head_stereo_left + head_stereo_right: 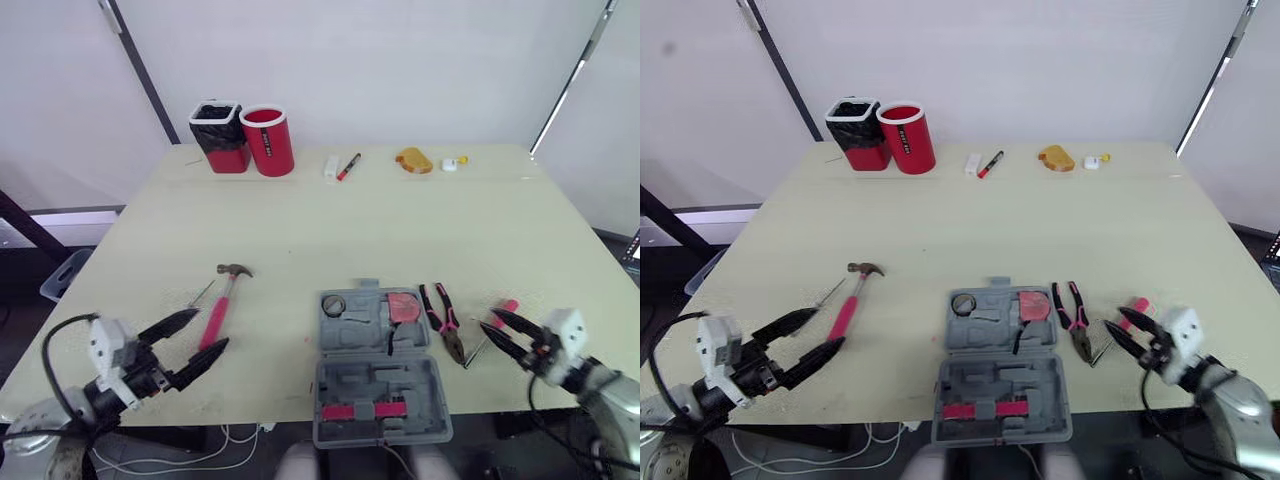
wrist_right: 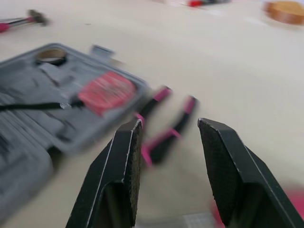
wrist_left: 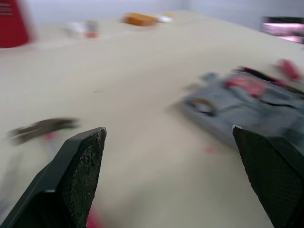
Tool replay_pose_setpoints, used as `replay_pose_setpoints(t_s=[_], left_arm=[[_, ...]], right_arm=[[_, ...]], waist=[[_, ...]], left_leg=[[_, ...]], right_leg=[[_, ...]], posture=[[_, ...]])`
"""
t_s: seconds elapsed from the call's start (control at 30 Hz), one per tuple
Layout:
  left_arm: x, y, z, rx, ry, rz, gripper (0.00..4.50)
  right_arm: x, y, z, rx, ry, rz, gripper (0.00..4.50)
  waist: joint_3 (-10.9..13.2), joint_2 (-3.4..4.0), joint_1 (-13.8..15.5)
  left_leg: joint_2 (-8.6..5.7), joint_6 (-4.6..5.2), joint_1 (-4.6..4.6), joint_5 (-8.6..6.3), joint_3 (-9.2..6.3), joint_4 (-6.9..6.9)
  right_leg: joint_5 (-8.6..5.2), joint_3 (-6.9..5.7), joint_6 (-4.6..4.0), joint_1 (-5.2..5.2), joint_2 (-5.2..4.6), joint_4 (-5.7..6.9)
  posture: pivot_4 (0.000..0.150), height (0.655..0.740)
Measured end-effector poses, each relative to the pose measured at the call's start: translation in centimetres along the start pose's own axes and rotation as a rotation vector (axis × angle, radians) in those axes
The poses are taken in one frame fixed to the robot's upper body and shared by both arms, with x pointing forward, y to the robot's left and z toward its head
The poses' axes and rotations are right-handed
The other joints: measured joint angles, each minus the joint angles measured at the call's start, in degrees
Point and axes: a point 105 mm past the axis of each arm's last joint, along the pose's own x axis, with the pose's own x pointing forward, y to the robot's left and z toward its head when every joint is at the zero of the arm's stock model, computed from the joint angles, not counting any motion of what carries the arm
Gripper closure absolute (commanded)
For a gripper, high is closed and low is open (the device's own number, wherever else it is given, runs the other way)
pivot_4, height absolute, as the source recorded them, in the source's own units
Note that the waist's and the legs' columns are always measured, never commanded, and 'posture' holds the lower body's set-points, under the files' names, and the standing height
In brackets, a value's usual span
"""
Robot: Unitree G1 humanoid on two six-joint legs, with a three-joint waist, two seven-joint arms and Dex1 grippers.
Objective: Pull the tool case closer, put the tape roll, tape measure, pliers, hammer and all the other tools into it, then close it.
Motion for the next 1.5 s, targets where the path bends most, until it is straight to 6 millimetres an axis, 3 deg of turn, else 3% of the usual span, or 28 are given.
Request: replay_pose_setpoints(t_s=[0.03, 0.13, 0.17, 0.2, 0.23, 0.43, 0.7, 0.8, 1.03, 1.13, 1.3, 1.5], left_arm=[[-0.3, 0.2, -0.2, -0.004, 0.006, 0.018, 0.0], [-1.3, 0.5, -1.3, -0.024, 0.034, 0.064, 0.0], [-2.7, 0.6, -2.8, -0.07, 0.057, 0.139, 0.0], [-2.8, 0.6, -3.0, -0.074, 0.057, 0.144, 0.0], [-3.7, 0.9, -4.1, -0.112, 0.072, 0.208, 0.0], [-4.9, 1.8, -4.7, -0.111, 0.063, 0.312, 0.0], [-4.0, 2.2, -4.0, -0.086, 0.04, 0.291, 0.0], [-3.0, 1.9, -3.1, -0.061, 0.027, 0.238, 0.0], [3.3, -2.2, 1.1, 0.091, -0.001, -0.143, 0.0], [4.9, -4.0, 1.5, 0.132, 0.008, -0.275, 0.0], [7.1, -7.4, 3.0, 0.226, 0.005, -0.524, 0.0], [7.5, -9.2, 3.4, 0.281, 0.05, -0.708, 0.0]], right_arm=[[-0.4, -0.1, -0.2, 0.004, 0.006, -0.008, 1.24], [-1.8, -0.4, -0.5, 0.019, 0.013, -0.039, 0.17], [-4.2, -0.9, -1.1, 0.052, 0.03, -0.097, 0.08], [-4.4, -0.9, -1.2, 0.054, 0.032, -0.103, 0.08], [-6.0, -1.0, -1.8, 0.08, 0.053, -0.13, 0.08], [-7.9, -1.3, -3.2, 0.112, 0.082, -0.176, 0.08], [-7.7, -1.2, -3.2, 0.117, 0.073, -0.158, 0.08], [-6.5, 0.2, -1.9, 0.149, 0.049, -0.081, 0.08], [0.2, 3.0, 1.9, 0.082, 0.026, 0.002, 0.08], [1.9, 3.6, 1.0, 0.067, 0.097, -0.018, 0.08], [5.0, 4.2, 1.1, 0.047, 0.093, -0.038, 0.08], [6.1, 4.7, -1.1, 0.06, 0.169, -0.081, 0.08]], waist=[[0.0, -0.03, 0.0], [0.0, -0.02, -0.1], [0.0, -0.02, -0.2], [0.0, -0.02, -0.1], [0.1, -0.16, -0.1], [0.1, -0.15, -0.1], [0.1, -0.15, -0.1], [0.1, -0.12, 0.0], [0.1, -0.1, 0.0], [0.1, -0.09, 0.0], [0.1, -0.11, 0.0], [0.1, -0.09, 0.0]], left_leg=[[0.0, 0.0, 0.0, 0.0, 0.0, 0.0], [0.02, 0.0, 0.03, 0.0, -0.01, 0.0], [0.04, 0.0, 0.06, -0.01, 0.0, -0.01], [0.09, -0.01, 0.07, -0.01, 0.0, -0.01], [0.13, -0.01, 0.07, -0.02, -0.04, -0.01], [0.15, -0.04, 0.11, -0.03, -0.03, -0.06], [0.16, -0.05, 0.08, -0.04, -0.03, -0.1], [0.16, -0.04, 0.02, -0.04, -0.03, -0.12], [0.14, -0.05, -0.04, -0.03, 0.01, -0.12], [0.01, -0.06, -0.56, -0.05, -0.03, -0.12], [-0.05, -0.06, -0.57, -0.04, 0.0, 0.03], [-0.04, -0.05, -0.6, -0.04, 0.0, 0.03]], right_leg=[[-0.01, 0.0, 0.01, 0.0, 0.01, -0.01], [-0.02, 0.05, 0.03, -0.01, 0.0, -0.01], [-0.03, 0.12, 0.05, -0.01, 0.0, -0.01], [-0.03, 0.14, 0.06, -0.02, -0.05, -0.02], [-0.04, 0.13, 0.08, -0.04, -0.06, -0.02], [-0.05, 0.13, 0.09, -0.06, -0.16, -0.1], [-0.05, 0.13, 0.09, -0.1, -0.19, -0.11], [-0.05, 0.14, 0.09, -0.12, -0.2, -0.1], [0.08, 0.14, -0.13, -0.17, -0.2, -0.09], [0.08, 0.08, -0.12, -0.49, -0.08, -0.22], [0.1, -0.02, -0.13, -0.49, -0.01, -0.07], [0.09, -0.1, -0.14, -0.49, 0.05, -0.06]], posture=[[0.15, 0.74], [0.15, 0.74], [0.15, 0.74], [0.15, 0.74], [0.15, 0.74], [0.15, 0.74], [0.15, 0.74], [0.15, 0.74], [0.15, 0.74], [0.15, 0.74], [0.15, 0.74], [0.15, 0.74]])
